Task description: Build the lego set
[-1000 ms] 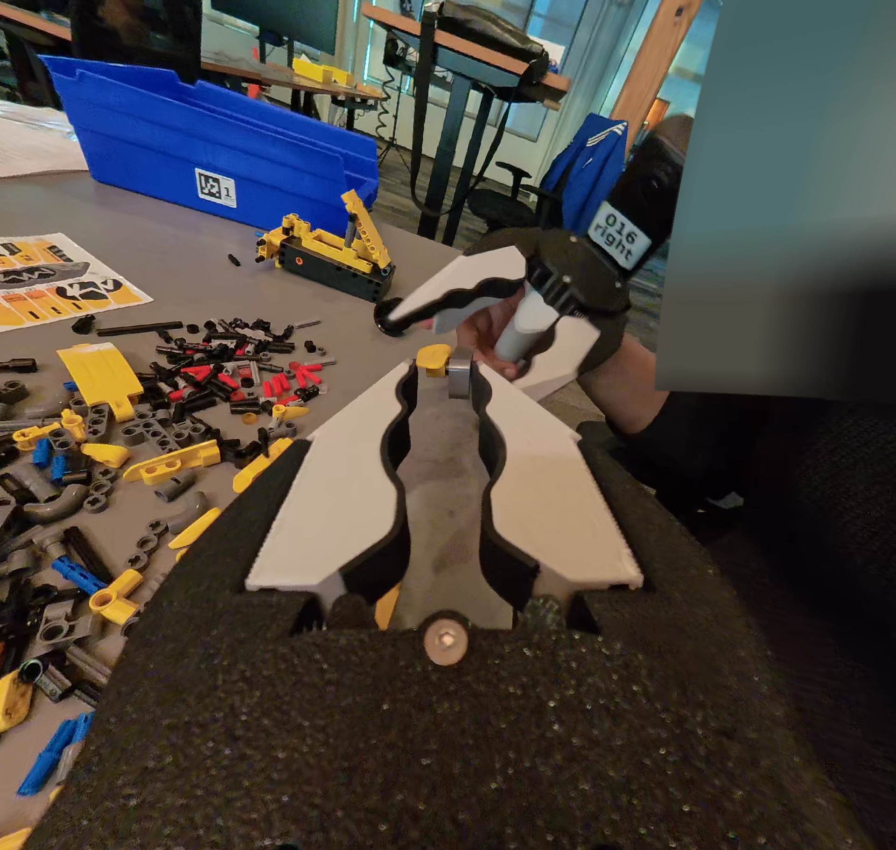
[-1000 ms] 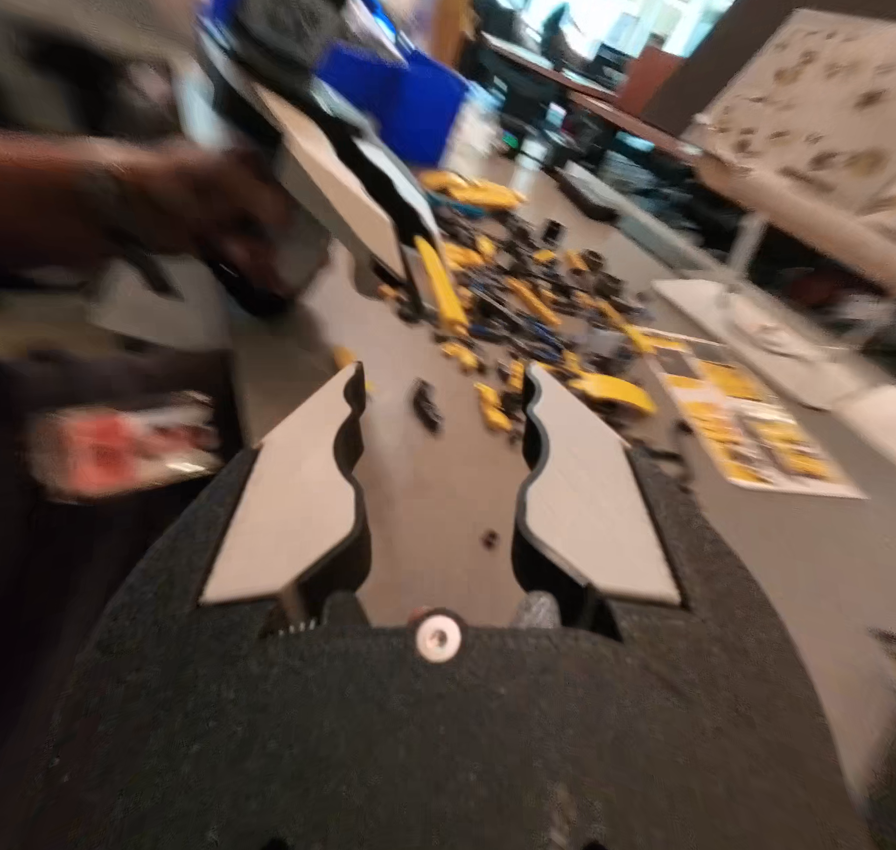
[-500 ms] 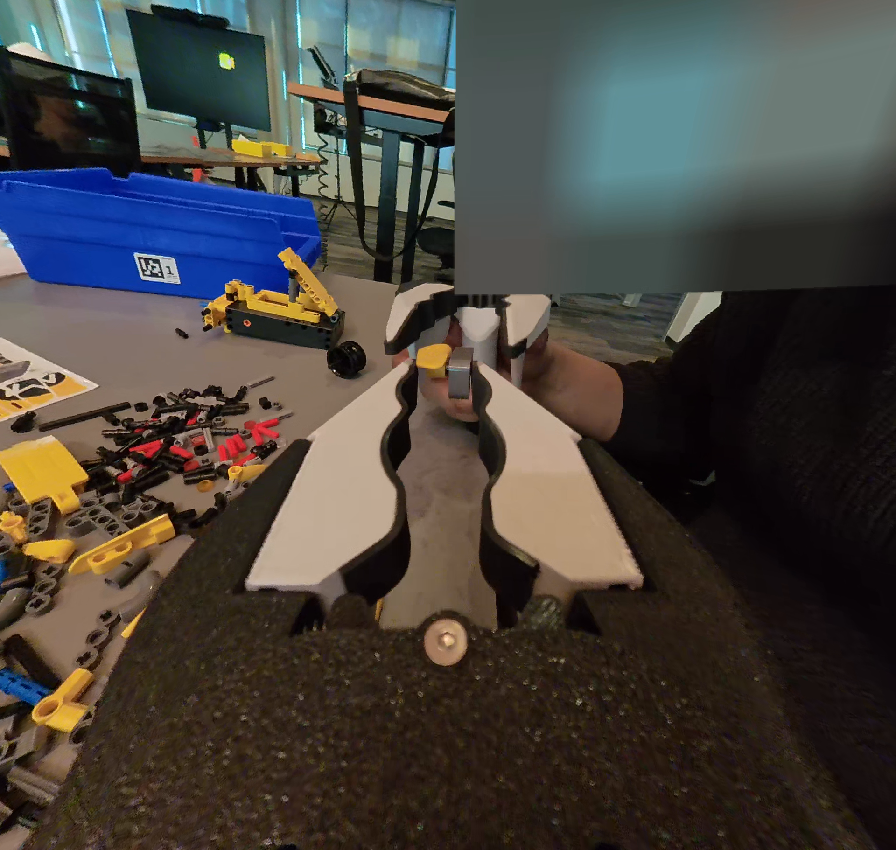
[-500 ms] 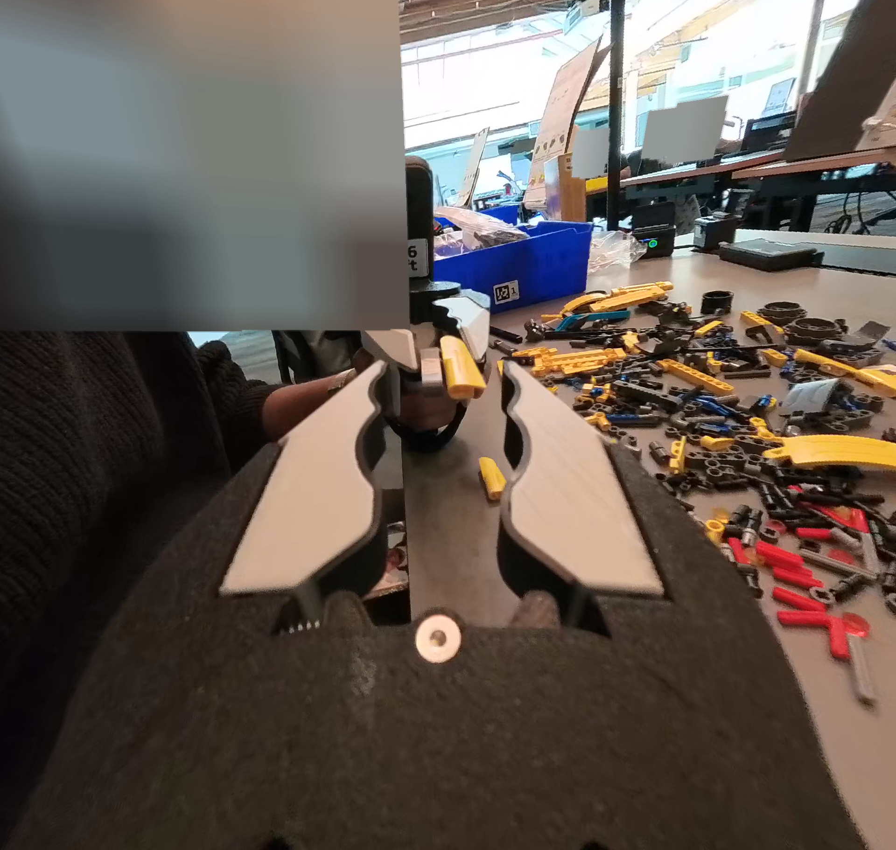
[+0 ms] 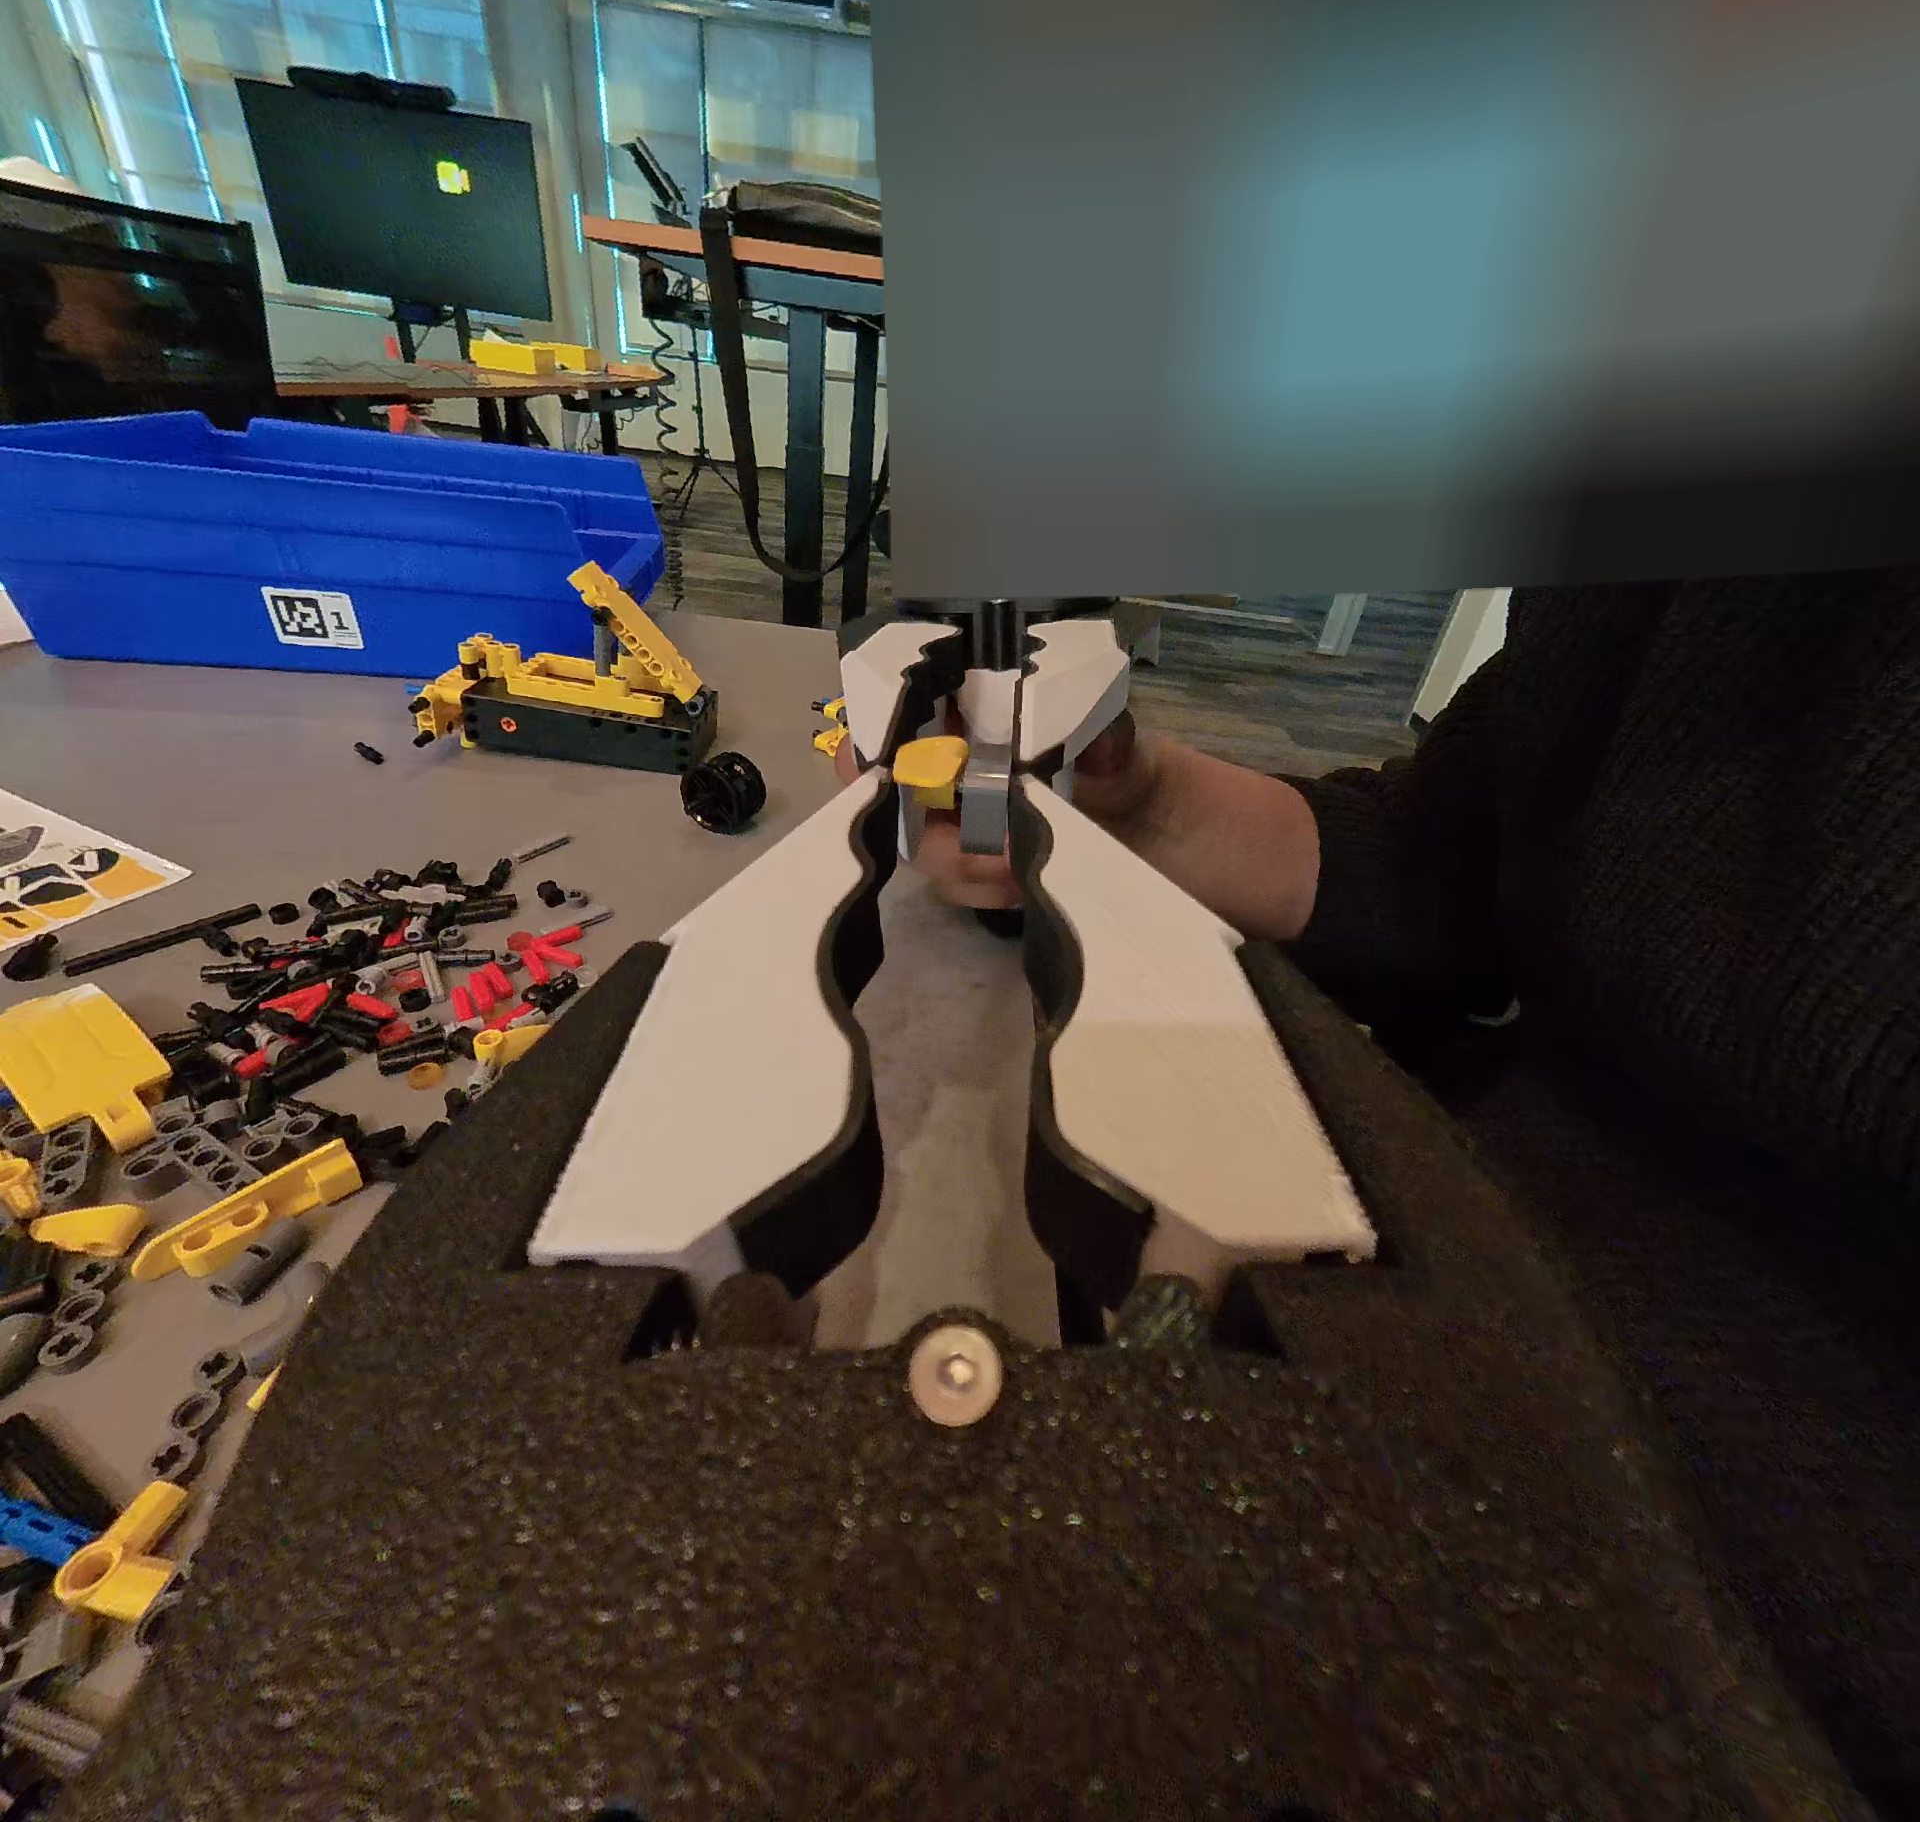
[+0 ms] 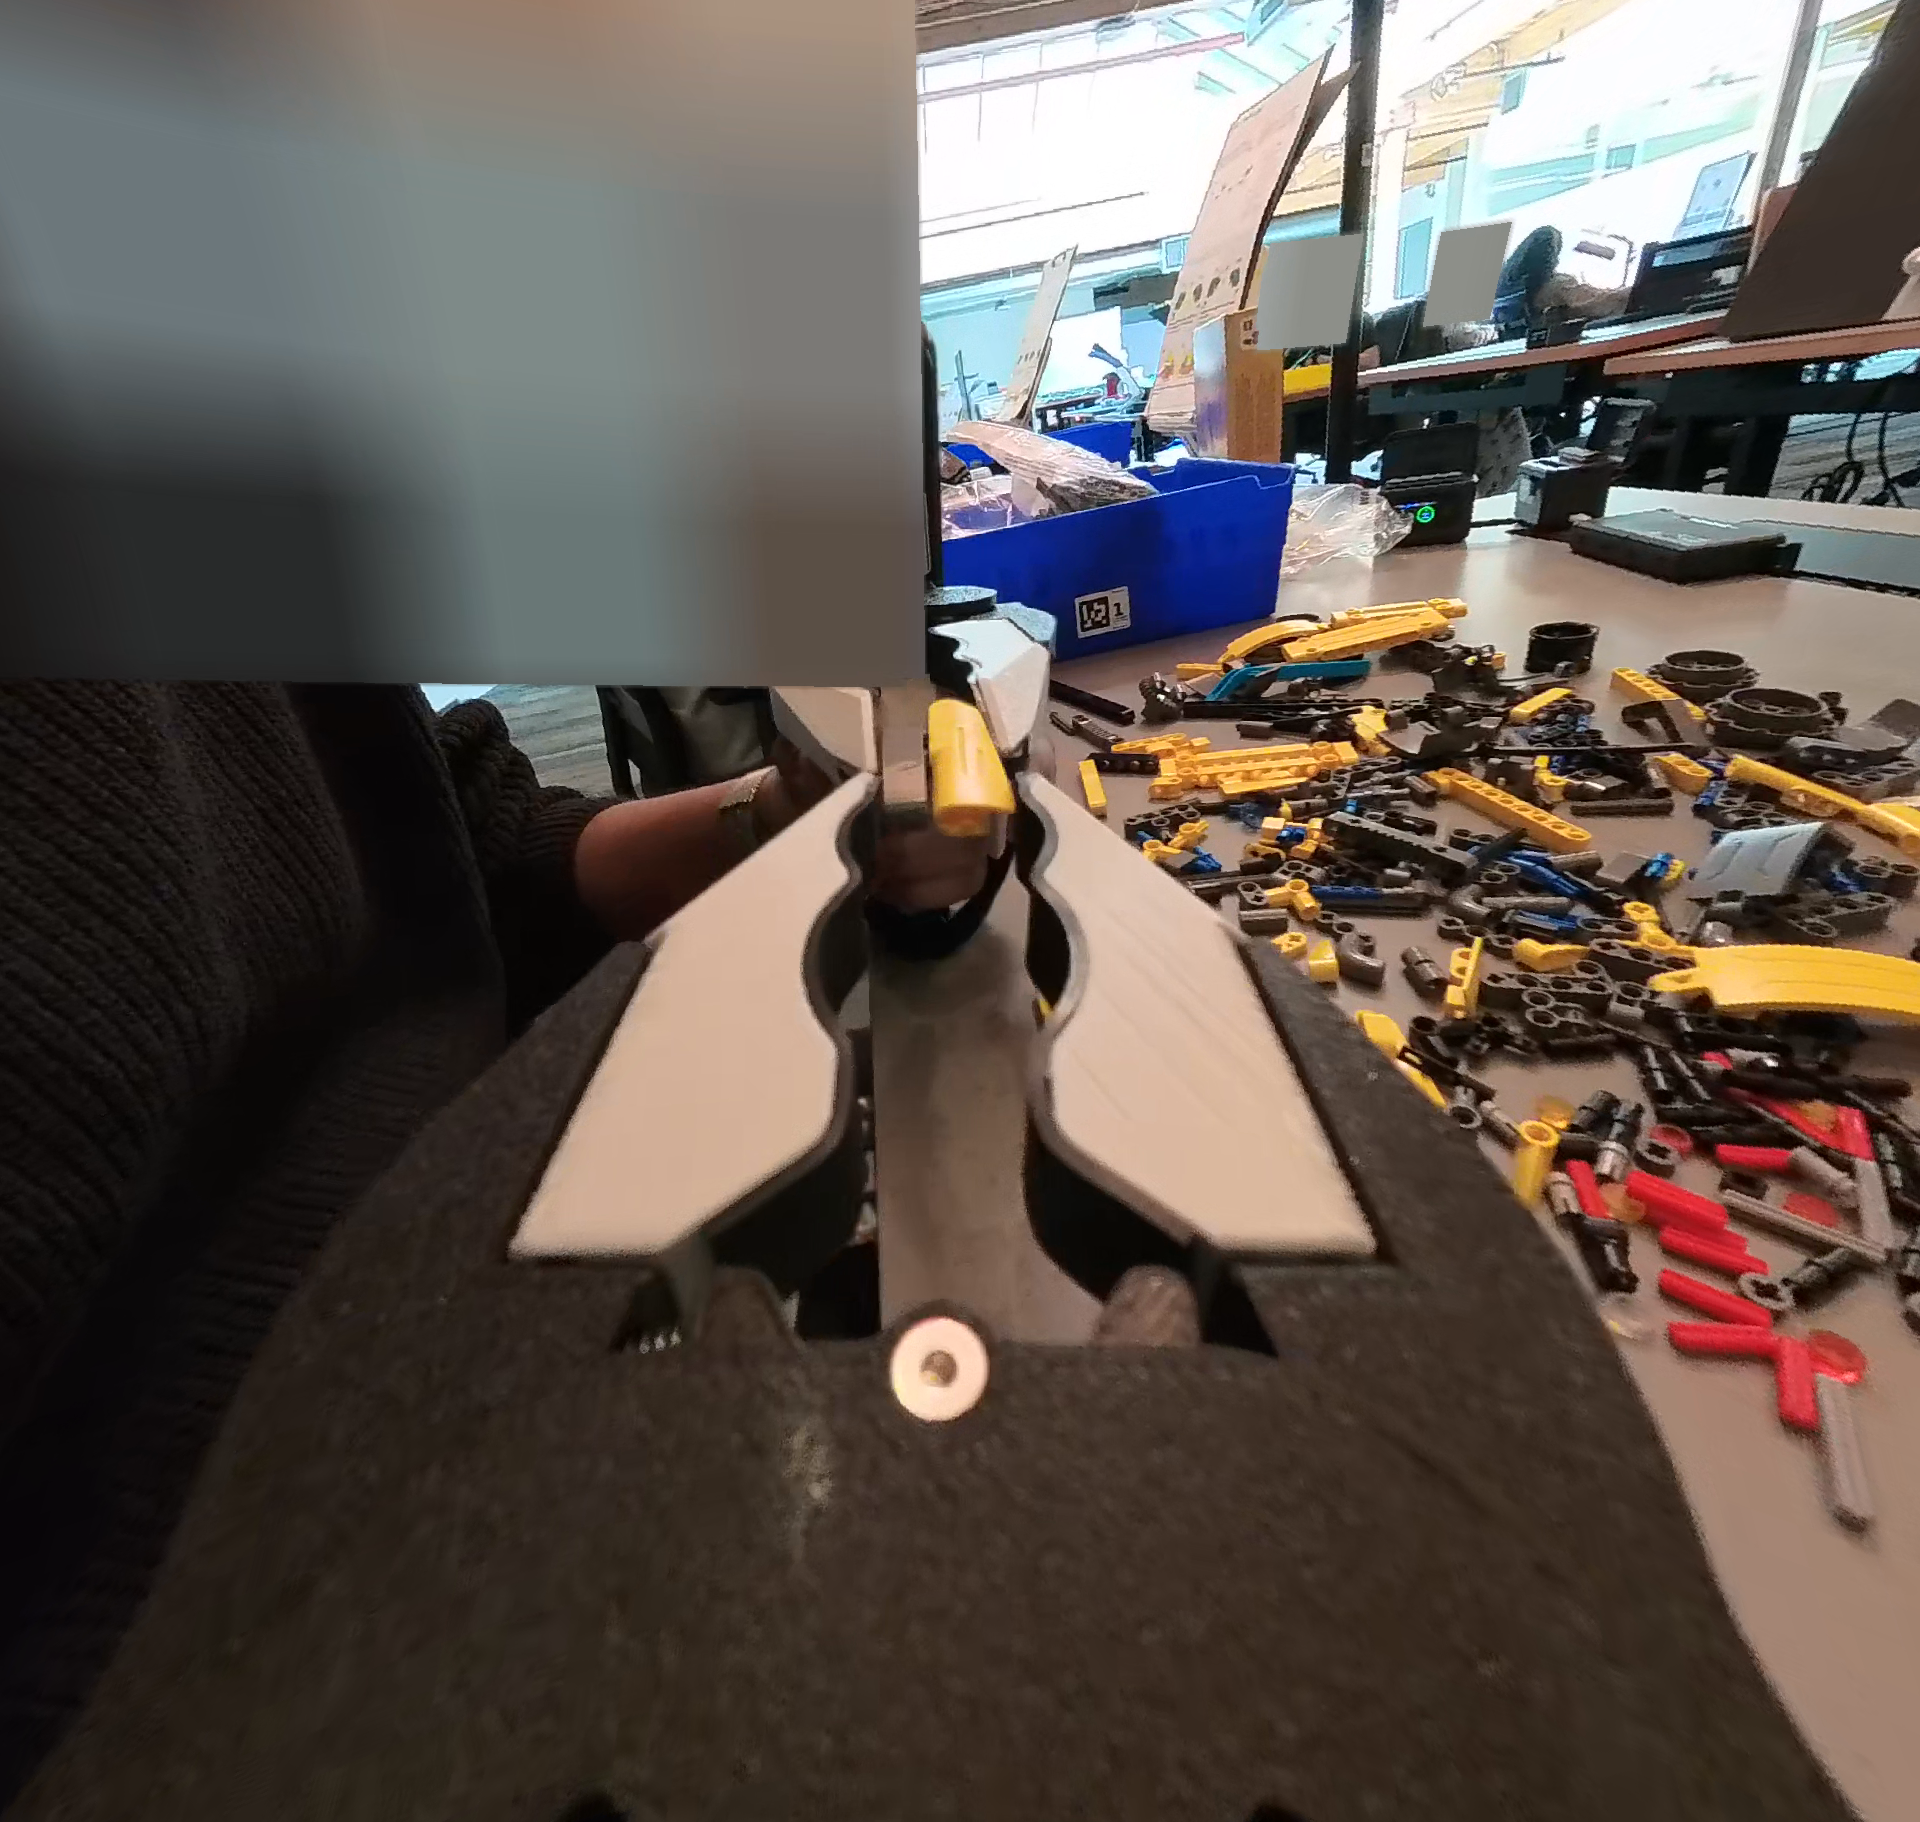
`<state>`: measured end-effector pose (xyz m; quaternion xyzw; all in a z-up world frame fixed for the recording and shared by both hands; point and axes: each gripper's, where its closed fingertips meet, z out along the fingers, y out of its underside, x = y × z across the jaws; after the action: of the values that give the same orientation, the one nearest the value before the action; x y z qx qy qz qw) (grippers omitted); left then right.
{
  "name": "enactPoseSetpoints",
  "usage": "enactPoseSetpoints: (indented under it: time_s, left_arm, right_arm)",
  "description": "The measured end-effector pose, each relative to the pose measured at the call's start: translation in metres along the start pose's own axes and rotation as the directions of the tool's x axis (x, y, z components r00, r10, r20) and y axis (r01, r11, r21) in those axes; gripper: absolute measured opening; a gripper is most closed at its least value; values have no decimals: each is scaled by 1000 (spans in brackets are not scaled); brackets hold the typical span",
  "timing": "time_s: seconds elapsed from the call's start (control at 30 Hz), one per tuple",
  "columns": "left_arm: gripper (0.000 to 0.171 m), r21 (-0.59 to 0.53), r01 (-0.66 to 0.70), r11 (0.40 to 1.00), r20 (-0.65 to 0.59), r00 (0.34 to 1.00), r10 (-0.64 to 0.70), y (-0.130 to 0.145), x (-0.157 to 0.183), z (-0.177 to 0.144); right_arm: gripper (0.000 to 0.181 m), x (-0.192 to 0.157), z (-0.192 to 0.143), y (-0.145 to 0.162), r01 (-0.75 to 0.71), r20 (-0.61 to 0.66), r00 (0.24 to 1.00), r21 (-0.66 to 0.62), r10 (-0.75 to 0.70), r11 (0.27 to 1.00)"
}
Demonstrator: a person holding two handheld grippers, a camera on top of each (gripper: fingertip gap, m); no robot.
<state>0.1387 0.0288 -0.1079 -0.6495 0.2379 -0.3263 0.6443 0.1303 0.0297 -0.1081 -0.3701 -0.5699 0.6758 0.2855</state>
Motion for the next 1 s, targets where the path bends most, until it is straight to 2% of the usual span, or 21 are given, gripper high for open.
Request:
enactPoseSetpoints:
  time_s: [0.6,0.73,0.83,1.0]
  left_arm:
    - [16,-13,56,998,-33,998,-57,2,1,0]
    - [33,36,61,998,-36,998,-59,-4,0,-5]
    - [32,77,77,994,-31,997,-75,-9,-3,-10]
    - [31,25,48,999,-27,999,-47,-3,-1,-6]
  right_arm:
    - [23,0,0,2,38,-13,999,-17,-38,999]
    - [23,2,-2,0,31,-17,999,-5,-31,1000]
    - [23,4,-3,5,53,-32,998,-47,-54,998]
    - [23,2,-3,5,51,-16,999,-44,-52,998]
